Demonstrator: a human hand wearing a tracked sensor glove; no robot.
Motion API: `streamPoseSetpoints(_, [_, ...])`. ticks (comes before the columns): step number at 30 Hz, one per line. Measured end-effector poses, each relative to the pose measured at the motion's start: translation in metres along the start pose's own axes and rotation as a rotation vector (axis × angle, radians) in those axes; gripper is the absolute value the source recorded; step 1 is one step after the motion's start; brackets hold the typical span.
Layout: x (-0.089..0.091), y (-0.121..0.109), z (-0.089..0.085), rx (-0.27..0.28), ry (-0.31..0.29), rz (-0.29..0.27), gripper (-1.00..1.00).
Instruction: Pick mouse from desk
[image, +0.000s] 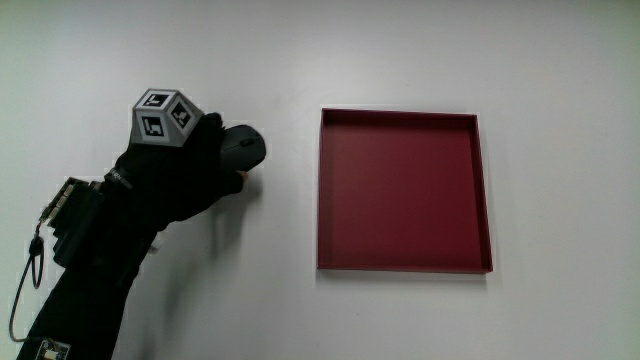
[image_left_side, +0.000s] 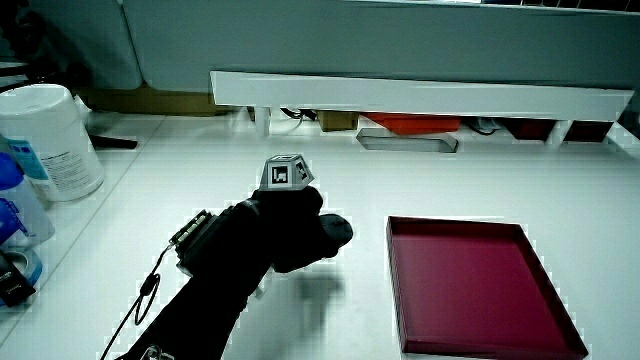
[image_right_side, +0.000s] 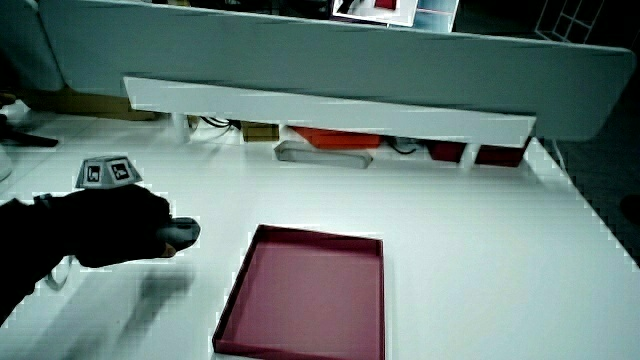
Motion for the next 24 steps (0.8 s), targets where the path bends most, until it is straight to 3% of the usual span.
streamPoseSetpoints(1, [-0.001, 0.006, 0.002, 0.007, 0.015, -0.026, 0.0])
streamPoseSetpoints(3, [-0.006, 0.019, 0.004, -0.038, -0.051, 0.006, 0.0])
streamPoseSetpoints(5, [-0.013, 0.034, 0.004, -0.037, -0.058, 0.022, 0.0])
streamPoseSetpoints(6, [-0.008, 0.036, 0.009, -0.07, -0.09, 0.013, 0.0])
streamPoseSetpoints(7, [0.008, 0.029, 0.024, -0.057, -0.117, 0.014, 0.0])
streamPoseSetpoints(8, [0.01, 0.032, 0.027, -0.079, -0.11, 0.025, 0.0])
streamPoseSetpoints(10, [0.009, 0.043, 0.027, -0.076, -0.125, 0.011, 0.0])
streamPoseSetpoints(12, [0.008, 0.053, 0.024, -0.113, -0.149, 0.036, 0.0])
streamPoseSetpoints(13, [0.009, 0.058, 0.023, -0.142, -0.144, 0.063, 0.0])
streamPoseSetpoints(15, [0.01, 0.069, 0.023, -0.115, -0.12, 0.028, 0.0])
streamPoseSetpoints(18, [0.01, 0.083, 0.021, -0.146, -0.111, 0.036, 0.0])
streamPoseSetpoints(19, [0.009, 0.089, 0.018, -0.153, -0.134, 0.041, 0.0])
streamPoseSetpoints(20, [0.011, 0.091, 0.019, -0.175, -0.126, 0.071, 0.0])
streamPoseSetpoints(24, [0.007, 0.11, 0.01, -0.21, -0.111, 0.086, 0.0])
